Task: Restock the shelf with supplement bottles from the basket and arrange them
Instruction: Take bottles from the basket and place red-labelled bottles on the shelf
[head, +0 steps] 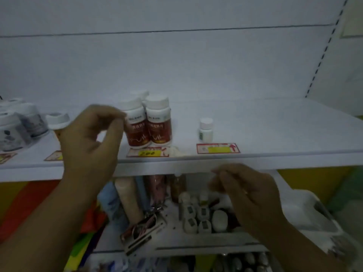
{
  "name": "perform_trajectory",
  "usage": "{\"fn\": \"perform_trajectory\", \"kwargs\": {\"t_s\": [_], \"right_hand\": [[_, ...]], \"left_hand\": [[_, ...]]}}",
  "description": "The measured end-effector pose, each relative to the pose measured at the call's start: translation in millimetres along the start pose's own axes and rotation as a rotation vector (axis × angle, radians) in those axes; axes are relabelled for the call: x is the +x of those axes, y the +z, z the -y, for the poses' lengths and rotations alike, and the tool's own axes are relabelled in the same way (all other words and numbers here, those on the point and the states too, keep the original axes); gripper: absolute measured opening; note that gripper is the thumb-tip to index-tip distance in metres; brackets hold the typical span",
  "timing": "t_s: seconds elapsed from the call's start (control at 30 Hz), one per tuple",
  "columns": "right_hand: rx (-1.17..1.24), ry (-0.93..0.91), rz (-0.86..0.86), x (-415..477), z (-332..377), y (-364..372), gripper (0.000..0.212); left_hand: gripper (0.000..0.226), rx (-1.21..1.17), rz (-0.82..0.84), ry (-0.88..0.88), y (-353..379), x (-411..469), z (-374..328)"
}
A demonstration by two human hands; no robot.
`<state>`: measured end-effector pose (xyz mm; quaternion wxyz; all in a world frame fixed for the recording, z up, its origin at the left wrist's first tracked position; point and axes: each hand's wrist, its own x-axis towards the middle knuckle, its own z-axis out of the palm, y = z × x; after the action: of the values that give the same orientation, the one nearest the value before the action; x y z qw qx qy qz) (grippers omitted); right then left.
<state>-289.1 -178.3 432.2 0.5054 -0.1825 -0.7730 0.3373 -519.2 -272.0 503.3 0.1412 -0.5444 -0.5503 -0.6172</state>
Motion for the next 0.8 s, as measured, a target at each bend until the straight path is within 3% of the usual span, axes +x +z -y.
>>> {"fn": "perform_trajectory", "kwargs": {"t_s": [0.07,0.17,0.27,0.33,0.4,0.5,0.6,0.7,0.8], "right_hand": [[-0.009,0.264,-0.012,-42,-23,-28,0.019],[0.089,0.636,-0.102,-85,-73,-50,0.031],[0.049,0.797,-0.039,-111,-111,-55,0.027],[-0.031,0.838,0.059,-122,-131,-47,0.020],[-0.218,0.811,0.189,-129,-146,-36,0.012],[-0.375,0.714,0.326,-131,-166,-20,0.024],[-0.387,0.731,0.311,-121,-185,-2,0.027],[-0.367,0.781,0.256,-107,-204,13,0.030],[-0.404,0.822,0.344,-96,-220,25,0.044]], "left_hand": [[0.018,0.092,0.139,-0.100,12,-56,-2],[0.025,0.051,0.318,-0.460,39,-115,10],[0.036,0.061,0.443,-0.654,69,-157,25],[0.028,0.046,0.569,-0.736,90,-180,32],[0.018,0.115,0.713,-0.743,113,-202,45],[0.013,0.219,0.833,-0.689,146,-219,70],[0.024,0.342,0.911,-0.595,178,-226,100],[0.034,0.462,1.099,-0.502,202,-226,121],[0.036,0.472,1.249,-0.479,219,-221,136]]}}
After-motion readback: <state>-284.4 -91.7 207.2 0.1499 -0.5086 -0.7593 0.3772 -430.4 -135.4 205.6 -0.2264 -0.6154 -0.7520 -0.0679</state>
